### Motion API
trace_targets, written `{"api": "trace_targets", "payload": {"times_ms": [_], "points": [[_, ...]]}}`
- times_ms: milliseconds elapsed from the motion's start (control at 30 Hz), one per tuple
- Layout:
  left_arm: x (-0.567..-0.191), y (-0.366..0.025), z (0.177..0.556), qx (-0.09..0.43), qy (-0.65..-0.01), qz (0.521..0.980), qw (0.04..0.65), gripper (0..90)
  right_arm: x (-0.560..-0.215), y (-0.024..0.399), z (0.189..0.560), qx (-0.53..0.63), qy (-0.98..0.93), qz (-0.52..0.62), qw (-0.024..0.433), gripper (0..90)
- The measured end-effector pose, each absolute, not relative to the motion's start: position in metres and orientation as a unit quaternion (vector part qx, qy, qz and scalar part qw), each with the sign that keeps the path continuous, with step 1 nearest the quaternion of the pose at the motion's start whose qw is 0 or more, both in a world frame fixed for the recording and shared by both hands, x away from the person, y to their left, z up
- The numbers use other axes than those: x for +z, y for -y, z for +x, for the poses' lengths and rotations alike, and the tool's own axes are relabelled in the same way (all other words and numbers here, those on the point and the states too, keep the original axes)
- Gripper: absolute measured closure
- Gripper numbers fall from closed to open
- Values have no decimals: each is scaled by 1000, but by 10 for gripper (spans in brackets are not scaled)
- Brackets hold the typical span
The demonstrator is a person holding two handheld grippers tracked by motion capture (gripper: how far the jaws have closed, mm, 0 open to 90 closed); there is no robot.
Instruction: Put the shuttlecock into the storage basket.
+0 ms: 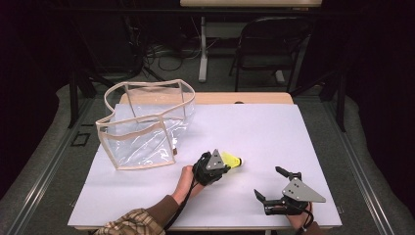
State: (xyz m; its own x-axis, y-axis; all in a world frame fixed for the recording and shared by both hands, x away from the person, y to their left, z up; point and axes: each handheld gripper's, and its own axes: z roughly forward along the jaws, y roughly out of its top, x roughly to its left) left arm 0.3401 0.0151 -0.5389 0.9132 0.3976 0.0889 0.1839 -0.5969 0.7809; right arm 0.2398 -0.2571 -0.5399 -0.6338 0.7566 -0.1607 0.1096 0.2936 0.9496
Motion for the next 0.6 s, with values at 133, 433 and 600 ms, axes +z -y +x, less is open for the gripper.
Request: {"api": "trace_targets", "payload": {"times_ms": [133,433,600], "points": [[-532,-15,339,131,-161,882,424,894,-540,257,240,518,-740,293,312,0],[-512,-12,341,141,-155,879,429,894,-540,257,240,519,-740,296,309,0],[-503,-14,342,142,-158,876,433,894,-541,257,241,519,-739,299,307,0]]}}
